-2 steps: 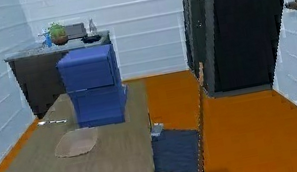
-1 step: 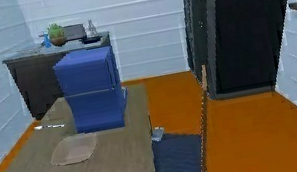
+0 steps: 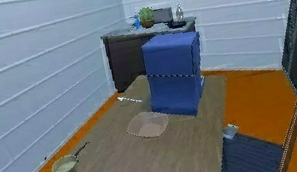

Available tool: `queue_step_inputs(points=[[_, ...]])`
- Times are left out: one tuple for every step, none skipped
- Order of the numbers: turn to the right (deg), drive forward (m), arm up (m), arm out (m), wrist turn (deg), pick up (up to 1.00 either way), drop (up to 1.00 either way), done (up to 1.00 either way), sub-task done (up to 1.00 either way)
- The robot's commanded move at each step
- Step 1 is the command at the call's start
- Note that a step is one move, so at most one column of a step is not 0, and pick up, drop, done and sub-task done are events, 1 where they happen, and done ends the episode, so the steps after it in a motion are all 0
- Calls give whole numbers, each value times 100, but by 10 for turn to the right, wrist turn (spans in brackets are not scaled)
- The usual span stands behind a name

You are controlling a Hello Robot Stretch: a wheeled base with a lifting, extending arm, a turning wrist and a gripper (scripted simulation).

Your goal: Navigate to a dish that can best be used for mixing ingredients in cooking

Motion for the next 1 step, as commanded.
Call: queue_step_inputs(points=[[0,0,0,0,0,0,0,100,0]])
